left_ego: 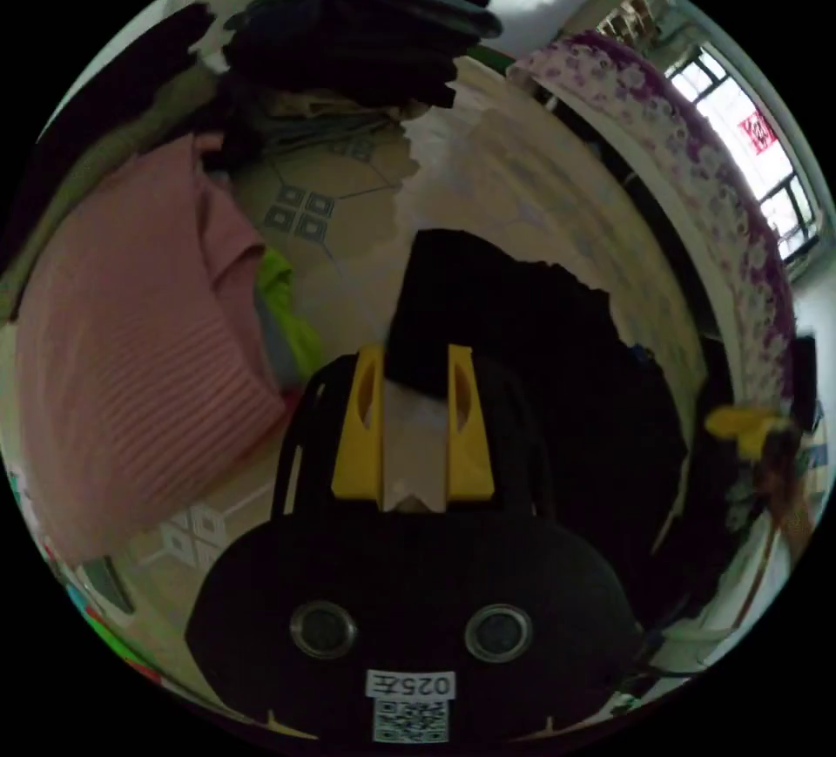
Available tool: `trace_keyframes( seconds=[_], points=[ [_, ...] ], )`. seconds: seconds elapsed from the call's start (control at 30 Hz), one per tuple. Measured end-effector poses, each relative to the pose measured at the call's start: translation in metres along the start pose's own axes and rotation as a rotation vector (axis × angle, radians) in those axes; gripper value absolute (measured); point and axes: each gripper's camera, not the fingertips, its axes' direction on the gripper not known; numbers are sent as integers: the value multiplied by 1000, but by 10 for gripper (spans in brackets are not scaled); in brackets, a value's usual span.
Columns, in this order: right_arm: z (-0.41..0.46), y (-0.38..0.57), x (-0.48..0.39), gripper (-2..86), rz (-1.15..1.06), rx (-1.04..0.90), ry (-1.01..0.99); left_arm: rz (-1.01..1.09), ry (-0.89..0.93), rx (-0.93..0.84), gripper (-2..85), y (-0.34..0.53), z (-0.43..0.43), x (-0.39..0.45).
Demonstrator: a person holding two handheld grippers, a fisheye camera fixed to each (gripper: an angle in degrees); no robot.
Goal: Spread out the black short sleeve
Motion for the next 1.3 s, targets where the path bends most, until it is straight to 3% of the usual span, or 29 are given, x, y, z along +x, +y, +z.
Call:
trace_keyframes(
  seconds=[0.1, 0.17, 0.37, 0.47, 0.57, 0.83, 1.0, 1.13, 1.2, 1.3],
  points=[
    [52, -123, 24, 119, -38, -68, 186, 42, -153, 24, 68, -3, 5, 13],
    [94, -198, 43, 117, -2, -68, 194, 46, -108, -24, 35, -4, 15, 12],
    [215, -289, 86, 38, 148, -209, 375, 4, -47, -30, -14, 15, 13, -1],
    [247, -304, 88, 24, 63, -72, 350, -11, -82, -5, -15, 32, 5, -10],
    [273, -316, 101, 51, 1, -65, 256, -11, -154, 20, -15, 48, -3, -20],
    [284, -304, 153, 105, -64, -71, 136, -91, -97, 36, -12, 85, -13, -44],
    [334, -310, 165, 125, -104, -125, 275, -106, -113, 33, -11, 99, -14, -50],
    [371, -322, 163, 31, -259, -135, 653, -92, -114, 62, -14, 116, -15, -59],
    [375, -328, 173, 11, -284, -167, 660, -134, -87, 79, -13, 123, -20, -67],
    [336, -325, 197, 0, -295, -114, 501, -146, 6, 179, -13, 132, -47, -71]
  ],
)
